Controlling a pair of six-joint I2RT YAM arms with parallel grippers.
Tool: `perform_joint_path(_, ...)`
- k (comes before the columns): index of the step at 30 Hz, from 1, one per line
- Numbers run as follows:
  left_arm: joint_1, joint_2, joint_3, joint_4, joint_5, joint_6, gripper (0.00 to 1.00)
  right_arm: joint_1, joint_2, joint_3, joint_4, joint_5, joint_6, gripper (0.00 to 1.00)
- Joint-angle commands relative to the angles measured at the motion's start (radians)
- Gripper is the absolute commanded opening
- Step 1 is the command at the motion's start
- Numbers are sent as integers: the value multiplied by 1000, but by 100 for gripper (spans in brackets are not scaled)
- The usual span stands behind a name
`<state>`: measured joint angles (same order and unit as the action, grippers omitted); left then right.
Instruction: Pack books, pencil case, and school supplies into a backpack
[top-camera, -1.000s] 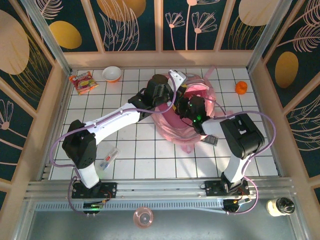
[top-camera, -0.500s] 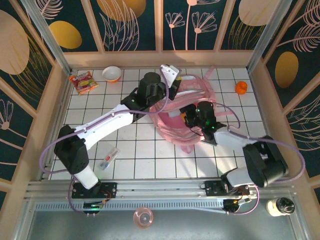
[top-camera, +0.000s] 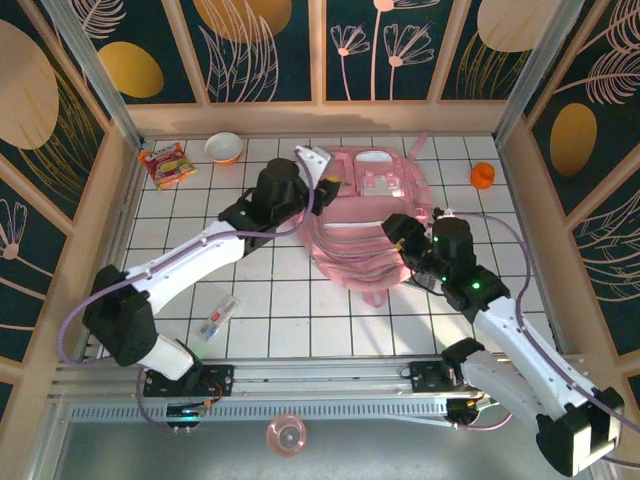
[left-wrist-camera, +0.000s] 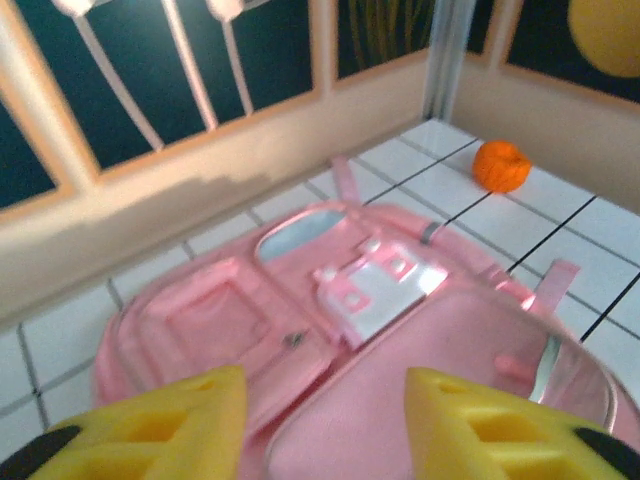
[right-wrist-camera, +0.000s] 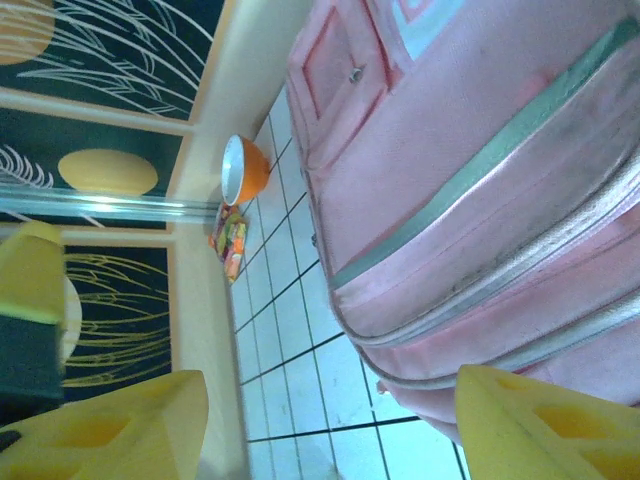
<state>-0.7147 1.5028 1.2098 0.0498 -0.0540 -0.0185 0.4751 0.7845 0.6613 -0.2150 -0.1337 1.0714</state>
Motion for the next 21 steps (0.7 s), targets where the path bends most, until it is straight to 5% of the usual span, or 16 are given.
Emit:
perform_joint_path(1,39,-91,-48,-183,18,16,51,-2,-15,103,-149,38,-124,66)
perform_joint_path(13,58,-190,-142,-995,-21,421,74,0,84,224,-141,-29,-264,66)
perform_joint_path(21,73,-227,-415,-1107,-77,514,79,11,101,187,-87,-46,-234,66)
